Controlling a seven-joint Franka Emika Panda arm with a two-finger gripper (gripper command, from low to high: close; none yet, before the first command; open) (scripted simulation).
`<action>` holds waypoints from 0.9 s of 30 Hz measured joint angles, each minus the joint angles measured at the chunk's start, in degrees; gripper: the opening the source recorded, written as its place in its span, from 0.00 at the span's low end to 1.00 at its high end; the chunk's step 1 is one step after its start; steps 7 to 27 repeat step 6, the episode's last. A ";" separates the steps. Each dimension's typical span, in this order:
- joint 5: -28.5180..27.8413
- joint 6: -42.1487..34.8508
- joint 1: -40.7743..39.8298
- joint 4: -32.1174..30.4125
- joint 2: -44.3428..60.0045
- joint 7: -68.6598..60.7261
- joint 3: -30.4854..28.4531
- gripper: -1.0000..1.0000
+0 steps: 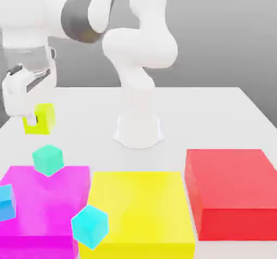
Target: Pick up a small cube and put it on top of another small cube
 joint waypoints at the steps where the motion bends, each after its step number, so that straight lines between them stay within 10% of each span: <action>1: -0.03 2.31 -0.05 -0.70 1.68 0.02 -0.09 0.00; 2: 0.00 4.70 -0.06 -1.37 3.46 -0.02 -0.16 0.00; 3: 0.07 6.67 -0.06 -1.90 4.91 -0.07 -0.20 1.00; 27: 0.07 6.67 -0.06 -1.90 4.91 -0.07 -0.20 1.00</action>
